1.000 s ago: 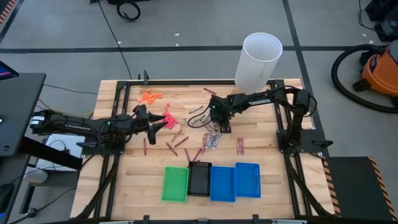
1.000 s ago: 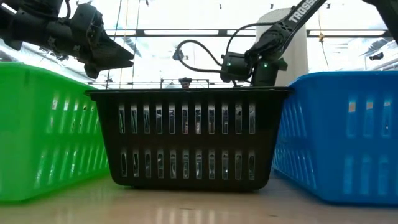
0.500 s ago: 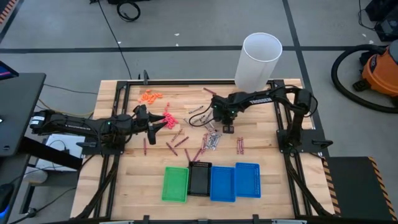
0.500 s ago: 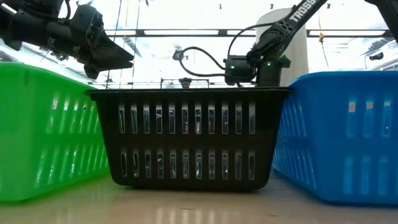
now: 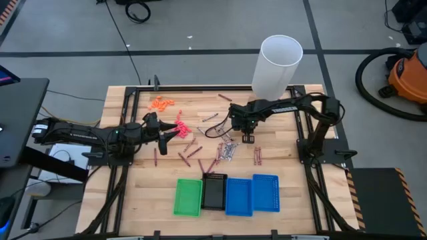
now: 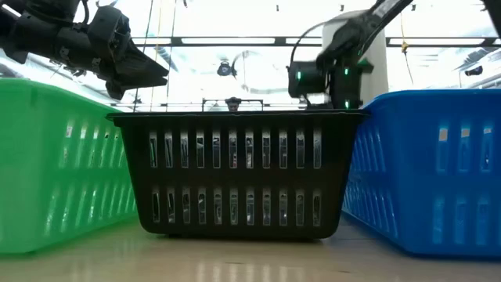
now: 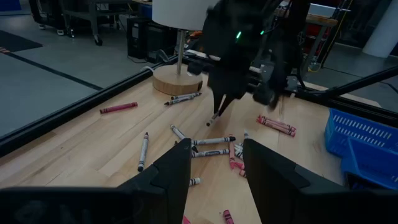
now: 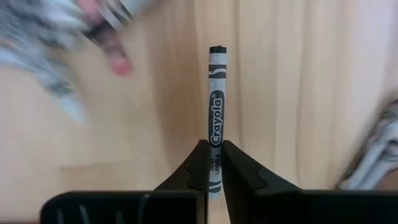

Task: Sort crayons
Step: Put the black crayon into the left blue bin

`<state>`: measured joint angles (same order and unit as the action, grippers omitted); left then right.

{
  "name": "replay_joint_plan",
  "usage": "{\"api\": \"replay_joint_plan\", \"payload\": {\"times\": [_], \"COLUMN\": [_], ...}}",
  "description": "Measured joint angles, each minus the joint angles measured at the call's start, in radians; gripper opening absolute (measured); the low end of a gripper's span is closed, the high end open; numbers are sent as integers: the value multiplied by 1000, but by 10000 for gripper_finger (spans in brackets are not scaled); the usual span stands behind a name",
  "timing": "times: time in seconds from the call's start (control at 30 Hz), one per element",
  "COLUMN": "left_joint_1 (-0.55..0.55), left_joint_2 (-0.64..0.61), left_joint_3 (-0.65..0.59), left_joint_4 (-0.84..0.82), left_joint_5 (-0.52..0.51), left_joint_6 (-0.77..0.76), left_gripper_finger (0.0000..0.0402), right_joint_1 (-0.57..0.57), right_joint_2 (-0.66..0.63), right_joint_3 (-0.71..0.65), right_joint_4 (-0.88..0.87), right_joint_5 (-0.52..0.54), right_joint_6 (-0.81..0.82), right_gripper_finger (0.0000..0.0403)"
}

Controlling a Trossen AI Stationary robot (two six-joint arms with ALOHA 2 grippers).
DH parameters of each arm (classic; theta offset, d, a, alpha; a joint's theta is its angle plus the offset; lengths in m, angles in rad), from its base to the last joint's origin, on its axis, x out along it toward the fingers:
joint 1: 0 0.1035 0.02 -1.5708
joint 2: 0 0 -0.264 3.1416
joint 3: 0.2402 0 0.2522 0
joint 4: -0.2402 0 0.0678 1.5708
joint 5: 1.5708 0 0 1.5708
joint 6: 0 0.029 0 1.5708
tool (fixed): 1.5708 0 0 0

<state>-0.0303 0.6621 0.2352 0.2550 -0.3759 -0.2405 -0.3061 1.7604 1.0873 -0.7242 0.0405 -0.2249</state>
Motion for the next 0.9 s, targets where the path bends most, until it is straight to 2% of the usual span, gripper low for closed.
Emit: {"api": "replay_joint_plan", "payload": {"times": [0.2, 0.5, 0.7, 0.9], "left_joint_1": [0, 0, 0, 0], "left_joint_2": [0, 0, 0, -2], "left_joint_3": [0, 0, 0, -1], "left_joint_4": [-27, -28, -26, 31], "left_joint_5": [0, 0, 0, -1], "left_joint_6": [-8, -11, -11, -11], "left_gripper_finger": [157, 157, 157, 157], "right_joint_1": [99, 372, 561, 686], "right_joint_2": [-101, -203, -195, -120], "right_joint_3": [1, 3, 5, 5], "right_joint_4": [7, 55, 95, 145], "right_joint_5": [-35, -41, -37, -34], "right_joint_6": [60, 230, 407, 579], "right_gripper_finger": [33, 33, 34, 34]}}
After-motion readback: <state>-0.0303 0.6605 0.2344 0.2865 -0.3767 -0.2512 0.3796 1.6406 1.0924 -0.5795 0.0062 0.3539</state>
